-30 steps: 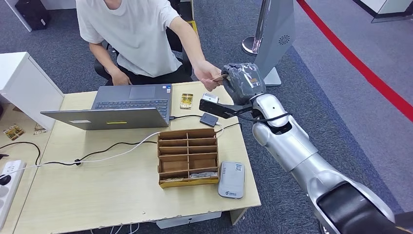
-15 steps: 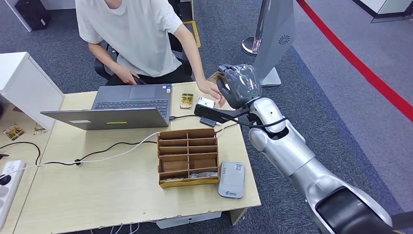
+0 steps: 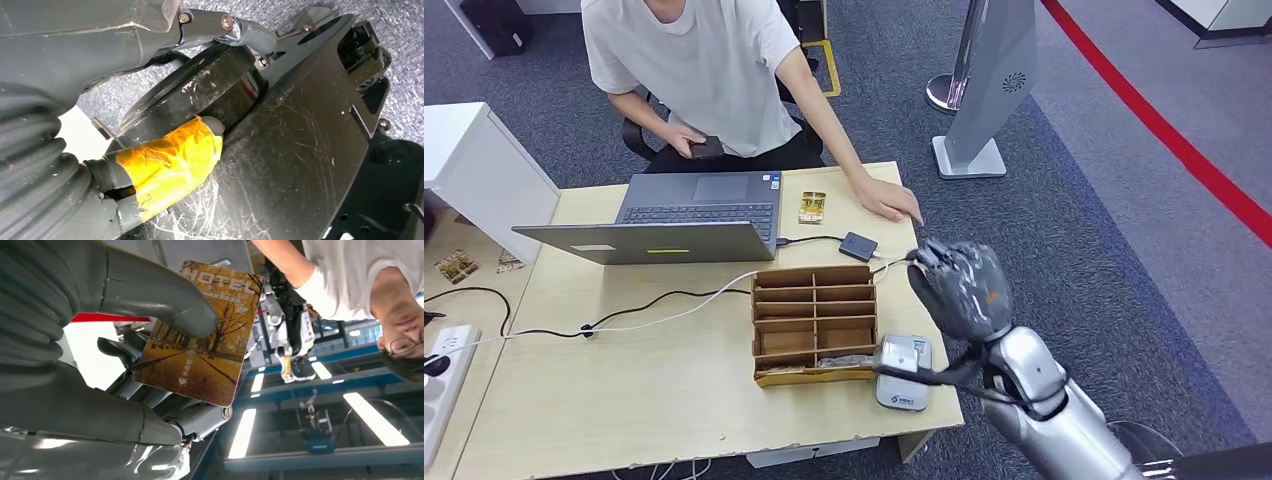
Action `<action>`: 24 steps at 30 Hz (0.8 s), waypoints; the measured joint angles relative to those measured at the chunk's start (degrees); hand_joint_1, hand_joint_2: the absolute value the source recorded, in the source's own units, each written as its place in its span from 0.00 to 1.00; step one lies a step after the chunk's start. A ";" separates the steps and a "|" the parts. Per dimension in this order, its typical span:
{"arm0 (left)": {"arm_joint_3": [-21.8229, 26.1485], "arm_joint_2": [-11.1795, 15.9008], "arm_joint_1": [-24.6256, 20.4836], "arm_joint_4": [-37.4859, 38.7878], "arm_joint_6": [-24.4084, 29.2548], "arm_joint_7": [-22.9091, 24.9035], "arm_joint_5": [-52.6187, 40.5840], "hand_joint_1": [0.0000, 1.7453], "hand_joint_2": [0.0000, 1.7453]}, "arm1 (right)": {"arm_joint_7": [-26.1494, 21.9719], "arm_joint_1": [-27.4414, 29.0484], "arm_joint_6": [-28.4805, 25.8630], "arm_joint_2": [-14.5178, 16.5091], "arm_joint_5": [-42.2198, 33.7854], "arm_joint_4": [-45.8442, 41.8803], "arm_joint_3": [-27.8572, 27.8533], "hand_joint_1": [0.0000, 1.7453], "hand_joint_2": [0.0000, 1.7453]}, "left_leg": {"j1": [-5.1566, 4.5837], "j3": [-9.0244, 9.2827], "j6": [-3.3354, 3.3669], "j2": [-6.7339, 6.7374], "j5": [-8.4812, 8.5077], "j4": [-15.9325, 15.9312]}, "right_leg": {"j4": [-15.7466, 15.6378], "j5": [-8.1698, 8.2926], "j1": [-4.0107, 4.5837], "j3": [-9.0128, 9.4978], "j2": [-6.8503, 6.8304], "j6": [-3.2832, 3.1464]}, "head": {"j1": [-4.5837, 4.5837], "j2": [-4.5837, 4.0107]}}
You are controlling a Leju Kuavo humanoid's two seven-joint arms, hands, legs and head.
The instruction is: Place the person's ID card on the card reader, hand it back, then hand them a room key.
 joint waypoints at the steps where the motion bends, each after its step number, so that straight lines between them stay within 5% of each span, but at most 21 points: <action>1: 0.00 -0.07 0.05 0.01 0.25 0.04 0.40 0.00 1.00 | -0.43 5.01 -1.41 -0.45 1.14 -2.88 -1.73 1.00 1.00 | -0.02 0.00 0.00 0.06 -0.07 -0.01 | 0.00 -0.04 -0.01 0.00 0.06 0.01 | -0.01 0.00; 7: 0.00 -0.23 0.09 0.03 0.67 0.28 1.19 0.00 1.00 | -0.45 20.77 -2.87 -1.22 3.87 -11.97 -6.99 1.00 1.00 | -0.05 0.16 0.03 0.57 -0.15 -0.04 | 0.00 -0.06 -0.05 -0.05 0.54 0.00 | -0.04 0.00; 24: 0.00 -0.52 0.08 0.03 1.21 0.56 1.14 0.00 1.00 | 0.37 28.16 -2.85 -0.64 4.68 -14.08 -8.19 1.00 1.00 | -0.06 0.39 0.00 0.59 -0.11 -0.03 | 0.01 -0.01 -0.07 0.12 0.60 0.02 | -0.03 0.00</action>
